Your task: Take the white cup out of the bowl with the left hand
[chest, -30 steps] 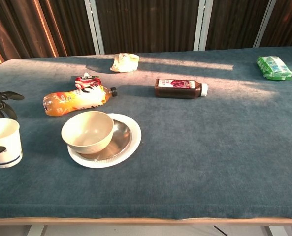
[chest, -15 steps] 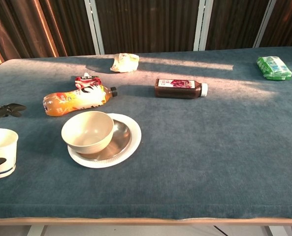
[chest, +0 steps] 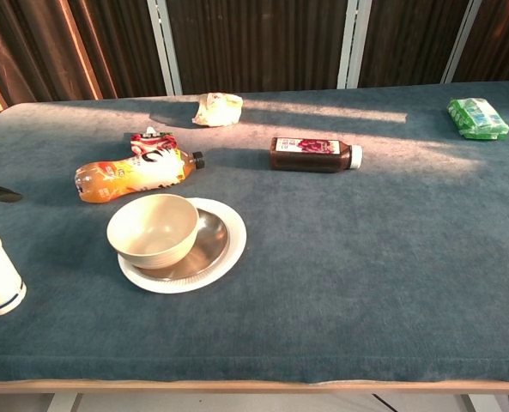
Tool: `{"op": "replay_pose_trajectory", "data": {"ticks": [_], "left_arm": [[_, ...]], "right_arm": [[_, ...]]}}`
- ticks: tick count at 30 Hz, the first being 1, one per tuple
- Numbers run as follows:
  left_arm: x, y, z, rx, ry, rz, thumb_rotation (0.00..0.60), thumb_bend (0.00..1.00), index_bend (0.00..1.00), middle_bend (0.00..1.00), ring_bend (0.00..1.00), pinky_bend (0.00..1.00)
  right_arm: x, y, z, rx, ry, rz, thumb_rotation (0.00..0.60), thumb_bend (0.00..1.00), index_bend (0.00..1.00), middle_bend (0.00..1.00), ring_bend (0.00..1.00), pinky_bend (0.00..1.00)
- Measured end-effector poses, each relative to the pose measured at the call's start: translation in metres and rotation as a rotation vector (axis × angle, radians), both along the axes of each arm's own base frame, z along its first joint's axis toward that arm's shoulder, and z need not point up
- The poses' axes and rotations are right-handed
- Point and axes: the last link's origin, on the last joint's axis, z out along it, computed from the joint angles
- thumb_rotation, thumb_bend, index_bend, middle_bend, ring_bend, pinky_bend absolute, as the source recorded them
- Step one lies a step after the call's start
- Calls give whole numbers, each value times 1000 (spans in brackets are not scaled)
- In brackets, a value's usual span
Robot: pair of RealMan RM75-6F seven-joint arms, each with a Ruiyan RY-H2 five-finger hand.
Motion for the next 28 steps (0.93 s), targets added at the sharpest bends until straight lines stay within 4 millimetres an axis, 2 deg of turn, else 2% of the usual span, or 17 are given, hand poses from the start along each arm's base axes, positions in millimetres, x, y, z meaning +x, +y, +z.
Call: {"op": "replay_pose_trajectory", "data": {"ticks": [5,9,16,21,28], "left_arm": [[2,-12,15,20,-46,-37,600,256,0,0,0,244],[2,-24,37,91,-92,-78,600,241,0,0,0,240],[-14,-51,70,271,-78,-91,600,258,0,0,0,191],[-29,-63,76,252,-54,-123,600,262,0,0,0,172],[-35,-72,73,179,1,-112,600,262,0,0,0,169]], "right_arm": [[0,-1,-1,-1,5,0,600,0,0,0,0,115],[0,-2,-1,-8,4,1,600,0,0,0,0,115],[0,-4,-1,-22,0,-10,600,0,0,0,0,115],[0,-8,-1,-50,-2,-28,600,0,0,0,0,115],[0,-7,-1,-54,5,-30,600,0,0,0,0,115]]}}
